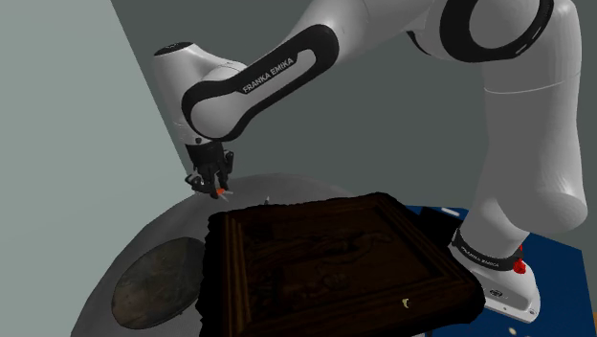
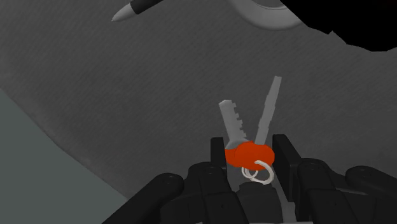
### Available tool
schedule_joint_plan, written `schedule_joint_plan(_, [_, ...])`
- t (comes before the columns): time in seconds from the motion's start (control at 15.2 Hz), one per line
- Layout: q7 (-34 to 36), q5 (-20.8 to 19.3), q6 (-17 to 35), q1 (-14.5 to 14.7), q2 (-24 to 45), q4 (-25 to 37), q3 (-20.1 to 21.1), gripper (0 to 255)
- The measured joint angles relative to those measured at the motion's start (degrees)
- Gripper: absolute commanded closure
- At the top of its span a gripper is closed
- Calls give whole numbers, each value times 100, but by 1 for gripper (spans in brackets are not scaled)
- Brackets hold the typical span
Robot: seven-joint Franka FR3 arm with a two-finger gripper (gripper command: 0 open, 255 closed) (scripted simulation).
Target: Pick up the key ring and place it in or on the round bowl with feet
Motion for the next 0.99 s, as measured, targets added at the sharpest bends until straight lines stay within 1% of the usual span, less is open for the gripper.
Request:
schedule_joint_plan(0.66, [-85,100,-662,0,-186,490,43,255])
schedule_joint_plan(0.92, [262,35,-794,265,-120,655,141,255])
schedule_joint_plan(0.99, [414,-8,-845,388,-47,764,178,255])
